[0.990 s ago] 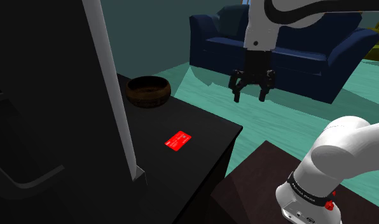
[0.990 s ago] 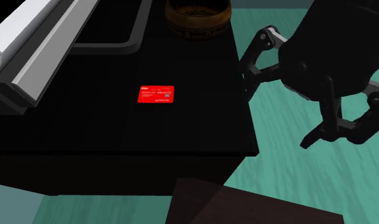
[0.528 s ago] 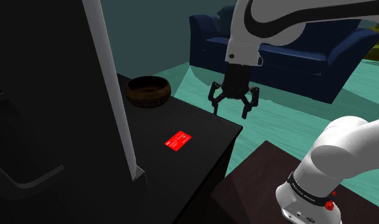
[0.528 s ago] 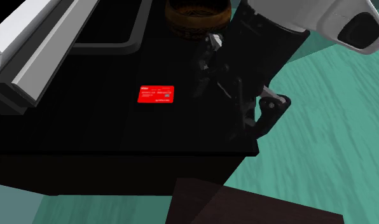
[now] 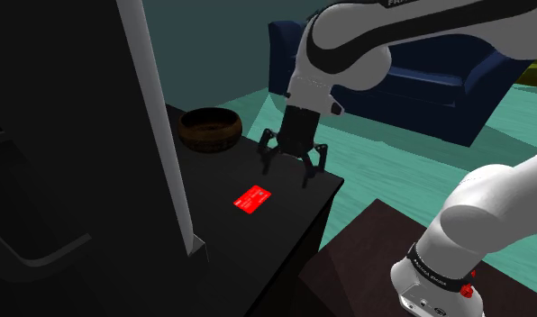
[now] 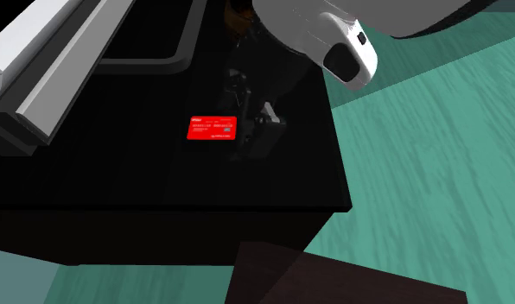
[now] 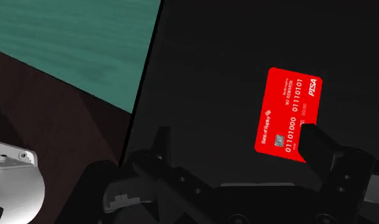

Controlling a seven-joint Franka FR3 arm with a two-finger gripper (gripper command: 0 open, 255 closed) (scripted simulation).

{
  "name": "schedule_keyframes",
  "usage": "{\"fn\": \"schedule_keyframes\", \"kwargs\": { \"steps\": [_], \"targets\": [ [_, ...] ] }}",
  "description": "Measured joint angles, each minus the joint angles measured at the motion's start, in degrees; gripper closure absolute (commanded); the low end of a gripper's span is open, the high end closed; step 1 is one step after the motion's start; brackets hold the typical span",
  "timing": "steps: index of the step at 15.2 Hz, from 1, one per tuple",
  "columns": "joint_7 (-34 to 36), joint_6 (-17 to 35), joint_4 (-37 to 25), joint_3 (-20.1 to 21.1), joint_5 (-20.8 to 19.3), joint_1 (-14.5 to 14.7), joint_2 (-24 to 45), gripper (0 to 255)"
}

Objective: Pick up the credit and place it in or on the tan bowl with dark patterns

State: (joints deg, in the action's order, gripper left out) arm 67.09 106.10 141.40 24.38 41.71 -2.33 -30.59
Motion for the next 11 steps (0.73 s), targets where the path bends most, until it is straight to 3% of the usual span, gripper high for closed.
{"fn": "schedule_keyframes", "kwargs": {
  "steps": [5, 11],
  "targets": [
    [8.32, 10.11, -2.92, 5.18, 6.92, -0.49, 8.94, 0],
    [9.34, 16.35, -2.48, 8.11, 9.47, 0.2, 13.12, 0]
  ]
}}
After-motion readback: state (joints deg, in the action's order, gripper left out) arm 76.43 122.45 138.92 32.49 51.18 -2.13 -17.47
